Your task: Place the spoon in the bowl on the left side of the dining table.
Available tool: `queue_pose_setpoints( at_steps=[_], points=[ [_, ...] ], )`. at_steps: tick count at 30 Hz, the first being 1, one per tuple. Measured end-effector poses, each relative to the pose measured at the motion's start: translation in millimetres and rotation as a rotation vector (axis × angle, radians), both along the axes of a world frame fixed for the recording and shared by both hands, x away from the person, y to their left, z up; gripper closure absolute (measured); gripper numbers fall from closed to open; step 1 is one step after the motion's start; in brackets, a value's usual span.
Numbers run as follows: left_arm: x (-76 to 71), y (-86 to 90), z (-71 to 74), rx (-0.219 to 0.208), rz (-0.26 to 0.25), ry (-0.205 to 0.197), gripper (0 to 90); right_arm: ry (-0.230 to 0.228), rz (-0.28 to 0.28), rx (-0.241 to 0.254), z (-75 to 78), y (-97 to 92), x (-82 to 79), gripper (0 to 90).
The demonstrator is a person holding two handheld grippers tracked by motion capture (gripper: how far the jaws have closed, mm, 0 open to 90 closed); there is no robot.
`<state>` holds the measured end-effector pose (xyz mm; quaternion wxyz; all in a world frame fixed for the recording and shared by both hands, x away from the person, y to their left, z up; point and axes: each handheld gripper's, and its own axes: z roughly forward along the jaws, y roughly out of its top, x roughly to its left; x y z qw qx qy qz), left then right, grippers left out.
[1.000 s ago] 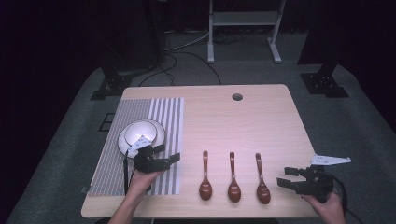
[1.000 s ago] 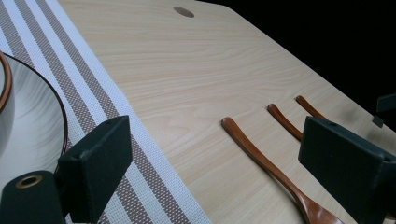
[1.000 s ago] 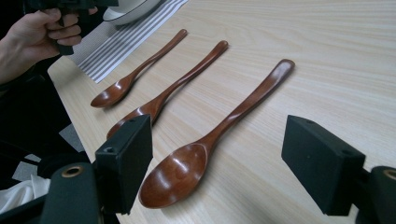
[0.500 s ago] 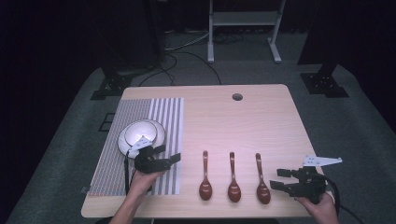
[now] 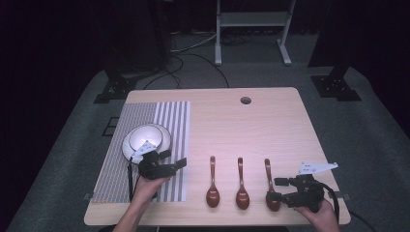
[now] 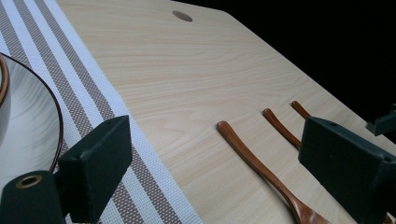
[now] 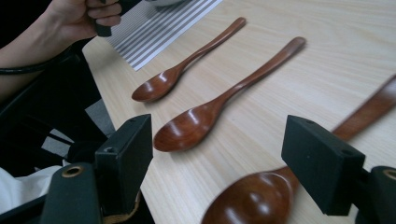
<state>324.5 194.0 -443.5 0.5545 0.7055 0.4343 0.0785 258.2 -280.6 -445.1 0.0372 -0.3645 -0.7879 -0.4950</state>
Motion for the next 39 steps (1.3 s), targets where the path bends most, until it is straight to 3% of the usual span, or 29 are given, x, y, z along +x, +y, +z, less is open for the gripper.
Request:
queue_pose_setpoints(
  at_steps=[6, 14, 17, 18, 22, 27, 35, 38, 39],
  points=[
    [-0.8, -2.0, -0.5, 0.018, 0.002, -0.001, 8.8, 0.012, 0.079, -0.020, -3.2, 24.3, 0.1, 29.7],
    [-0.7, -4.8, -1.4, 0.023, -0.001, 0.004, 8.8, 0.021, 0.135, -0.028, -4.8, 42.8, 2.8, 37.2],
    [-0.8, -3.9, -1.1, 0.016, 0.014, 0.006, 8.9, 0.023, 0.158, -0.053, -6.5, 53.5, 4.1, 48.6],
    [-0.8, -3.9, -1.1, 0.016, 0.014, 0.006, 8.9, 0.023, 0.158, -0.053, -6.5, 53.5, 4.1, 48.6],
    [-1.5, -3.7, -0.3, 0.018, 0.020, 0.005, 8.9, 0.013, 0.198, -0.101, -7.8, 65.5, 2.5, 66.0],
    [-1.5, -5.0, -1.0, 0.014, 0.019, 0.008, 8.9, 0.002, 0.245, -0.164, -10.1, 76.4, 0.9, 79.7],
    [-1.0, -5.9, -2.8, 0.014, 0.017, 0.016, 8.9, 0.019, 0.268, -0.200, -16.1, 83.1, 1.2, 81.1],
    [-1.2, -6.4, -3.6, 0.004, 0.017, 0.021, 8.9, 0.020, 0.284, -0.243, -20.1, 88.3, 0.8, 82.4],
    [-1.2, -6.6, -3.7, 0.000, 0.017, 0.024, 8.9, 0.011, 0.293, -0.292, -23.7, 92.6, 0.0, 85.1]
  ],
)
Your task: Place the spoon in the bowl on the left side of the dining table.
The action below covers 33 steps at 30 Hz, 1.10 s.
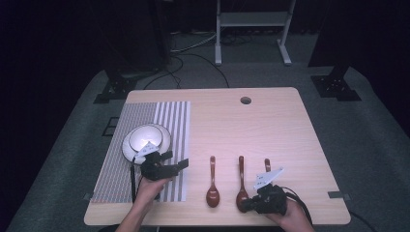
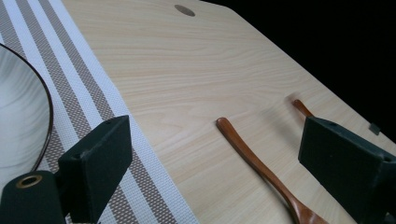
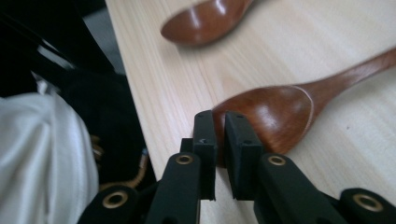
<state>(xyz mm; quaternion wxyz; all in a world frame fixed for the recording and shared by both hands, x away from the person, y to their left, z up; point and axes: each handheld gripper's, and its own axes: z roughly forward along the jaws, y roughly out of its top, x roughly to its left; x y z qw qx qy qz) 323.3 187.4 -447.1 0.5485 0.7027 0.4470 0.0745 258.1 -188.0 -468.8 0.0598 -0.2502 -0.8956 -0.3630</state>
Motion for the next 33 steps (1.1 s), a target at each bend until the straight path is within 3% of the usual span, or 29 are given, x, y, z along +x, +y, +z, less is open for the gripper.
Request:
queue_pose_setpoints(
  at_steps=[3, 7, 10, 11, 13, 17, 25, 31, 33],
  points=[
    [-0.6, -1.4, -0.1, -0.021, -0.004, 0.011, 8.9, -0.013, 0.009, -0.010, -0.6, 1.7, -1.4, 87.4],
    [-0.5, -5.3, -0.2, -0.024, -0.010, 0.016, 8.9, -0.068, -0.009, -0.030, -0.2, 4.8, -6.2, 89.6],
    [-0.4, -10.2, -0.4, -0.033, -0.024, 0.027, 8.9, -0.074, -0.013, -0.030, -0.6, 5.1, -7.0, 89.6],
    [-0.7, -12.7, 1.0, -0.092, -0.040, 0.056, 8.9, -0.090, -0.011, -0.037, -0.3, 6.0, -8.4, 89.7],
    [-2.1, -16.4, 3.8, -0.119, -0.055, 0.059, 8.9, -0.102, -0.008, -0.049, 0.4, 7.3, -9.4, 89.7],
    [-2.4, -23.4, 5.5, -0.133, -0.073, 0.068, 8.9, -0.111, -0.010, -0.051, 0.5, 8.0, -10.4, 89.7],
    [-1.5, -38.1, 10.6, -0.109, -0.074, 0.063, 8.9, -0.127, -0.008, -0.066, 1.3, 9.6, -12.0, 89.8],
    [5.6, -51.4, 7.8, -0.133, -0.075, 0.102, 8.8, -0.117, -0.014, -0.049, 0.1, 8.0, -11.5, 89.7],
    [7.8, -58.5, 7.9, -0.119, -0.081, 0.099, 8.9, -0.118, -0.014, -0.050, 0.2, 8.1, -11.6, 89.7]
  ],
)
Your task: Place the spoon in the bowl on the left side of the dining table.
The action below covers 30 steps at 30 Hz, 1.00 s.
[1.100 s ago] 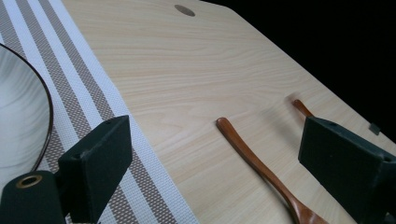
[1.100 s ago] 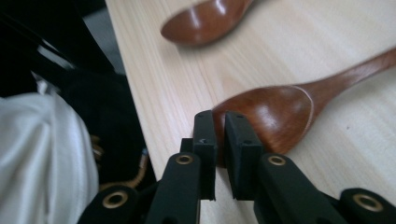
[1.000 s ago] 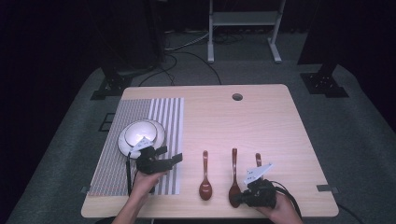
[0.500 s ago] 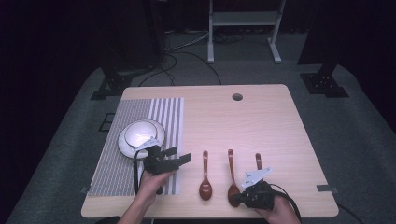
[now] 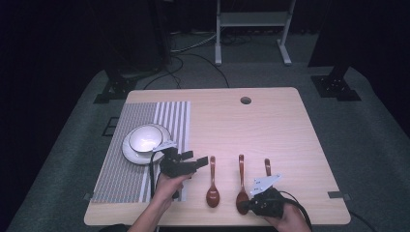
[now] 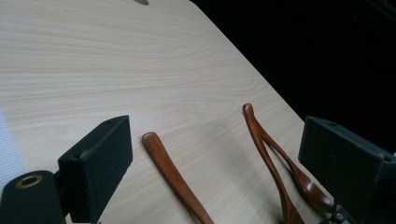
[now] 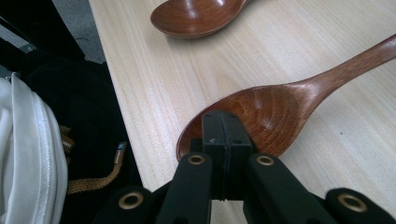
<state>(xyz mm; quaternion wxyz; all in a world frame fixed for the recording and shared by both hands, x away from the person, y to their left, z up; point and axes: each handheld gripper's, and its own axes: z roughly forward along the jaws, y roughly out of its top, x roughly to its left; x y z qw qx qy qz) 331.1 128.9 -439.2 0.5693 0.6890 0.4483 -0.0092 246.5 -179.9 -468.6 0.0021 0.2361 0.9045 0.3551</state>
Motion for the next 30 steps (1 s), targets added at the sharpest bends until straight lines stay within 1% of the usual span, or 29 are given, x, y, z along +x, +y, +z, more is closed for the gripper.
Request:
queue_pose_setpoints(
  at_steps=[4, 6, 7, 8, 9, 12, 13, 14, 16, 19, 22, 23, 30],
  points=[
    [5.3, -16.6, -1.4, 0.026, -0.015, -0.001, 8.8, -0.008, 0.003, -0.003, 0.0, 0.1, -0.5, 89.7],
    [8.0, -25.1, -3.0, 0.035, -0.010, 0.007, 8.8, -0.008, 0.005, -0.003, 0.0, 0.1, -0.4, 89.7],
    [11.0, -34.1, -5.7, 0.044, -0.017, 0.014, 8.9, -0.007, 0.006, -0.003, 0.1, 0.0, -0.1, 89.7],
    [11.0, -34.1, -5.7, 0.044, -0.017, 0.014, 8.9, -0.009, 0.007, -0.004, 0.2, 0.1, -0.1, 89.7],
    [12.0, -38.8, -7.2, 0.048, -0.020, 0.020, 8.9, -0.010, 0.008, -0.006, 0.3, 0.3, -0.4, 89.7],
    [14.3, -52.9, -11.8, 0.064, -0.048, 0.028, 8.9, -0.012, 0.010, -0.007, 0.4, 0.5, -0.5, 89.7],
    [15.1, -61.1, -14.8, 0.080, -0.063, 0.030, 8.9, -0.013, 0.012, -0.009, 0.5, 0.7, -0.5, 89.7],
    [15.1, -61.1, -14.8, 0.080, -0.063, 0.030, 8.9, -0.013, 0.012, -0.009, 0.5, 0.7, -0.5, 89.7],
    [16.2, -67.4, -17.6, 0.092, -0.072, 0.033, 8.9, -0.021, 0.014, -0.017, 1.1, 1.9, -1.3, 89.7],
    [16.5, -74.9, -20.6, 0.102, -0.068, 0.043, 8.9, -0.029, 0.015, -0.025, 1.4, 2.2, -2.1, 89.7],
    [17.6, -81.2, -23.2, 0.110, -0.072, 0.047, 8.9, -0.028, 0.014, -0.022, 1.2, 1.9, -2.0, 89.7],
    [18.6, -84.8, -24.8, 0.111, -0.077, 0.055, 8.9, -0.024, 0.015, -0.018, 1.0, 1.8, -1.5, 89.7],
    [20.0, -93.0, -28.2, 0.125, -0.089, 0.064, 8.9, -0.026, 0.014, -0.021, 1.1, 1.9, -2.0, 89.7]
  ],
)
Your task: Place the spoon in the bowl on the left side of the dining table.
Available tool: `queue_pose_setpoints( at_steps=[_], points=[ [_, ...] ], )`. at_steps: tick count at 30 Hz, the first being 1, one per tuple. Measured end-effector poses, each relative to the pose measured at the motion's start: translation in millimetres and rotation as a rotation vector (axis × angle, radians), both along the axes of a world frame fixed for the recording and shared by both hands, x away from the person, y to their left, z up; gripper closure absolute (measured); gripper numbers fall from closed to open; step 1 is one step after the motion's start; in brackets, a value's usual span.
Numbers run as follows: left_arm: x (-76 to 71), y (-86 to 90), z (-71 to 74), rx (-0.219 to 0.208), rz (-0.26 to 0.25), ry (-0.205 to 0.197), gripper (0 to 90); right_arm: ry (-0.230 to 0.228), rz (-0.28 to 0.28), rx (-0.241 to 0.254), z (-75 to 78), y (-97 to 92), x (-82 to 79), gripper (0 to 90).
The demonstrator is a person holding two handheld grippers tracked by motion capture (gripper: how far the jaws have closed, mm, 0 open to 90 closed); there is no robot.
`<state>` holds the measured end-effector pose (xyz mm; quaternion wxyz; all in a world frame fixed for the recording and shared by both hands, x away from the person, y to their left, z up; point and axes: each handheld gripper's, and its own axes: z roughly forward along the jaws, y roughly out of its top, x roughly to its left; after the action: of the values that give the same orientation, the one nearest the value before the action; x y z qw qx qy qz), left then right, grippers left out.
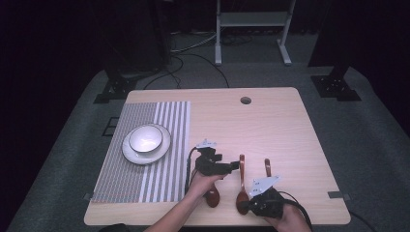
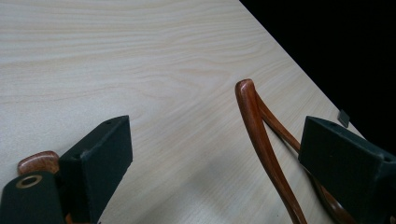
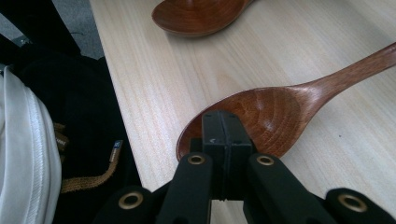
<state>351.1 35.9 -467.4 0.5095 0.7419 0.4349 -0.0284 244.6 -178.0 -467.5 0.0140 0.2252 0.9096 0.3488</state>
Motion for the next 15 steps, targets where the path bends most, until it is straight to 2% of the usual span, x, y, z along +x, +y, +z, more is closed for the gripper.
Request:
queue_pose_setpoints(
  at_steps=[9, 15],
  points=[
    [2.9, -10.4, 1.7, 0.015, -0.004, 0.005, 8.9, -0.008, 0.005, -0.006, 0.5, 0.8, -0.5, 89.6],
    [3.7, -20.2, 3.8, 0.032, -0.029, -0.008, 14.0, -0.012, 0.009, -0.005, 0.2, 0.4, 0.0, 89.6]
  ],
)
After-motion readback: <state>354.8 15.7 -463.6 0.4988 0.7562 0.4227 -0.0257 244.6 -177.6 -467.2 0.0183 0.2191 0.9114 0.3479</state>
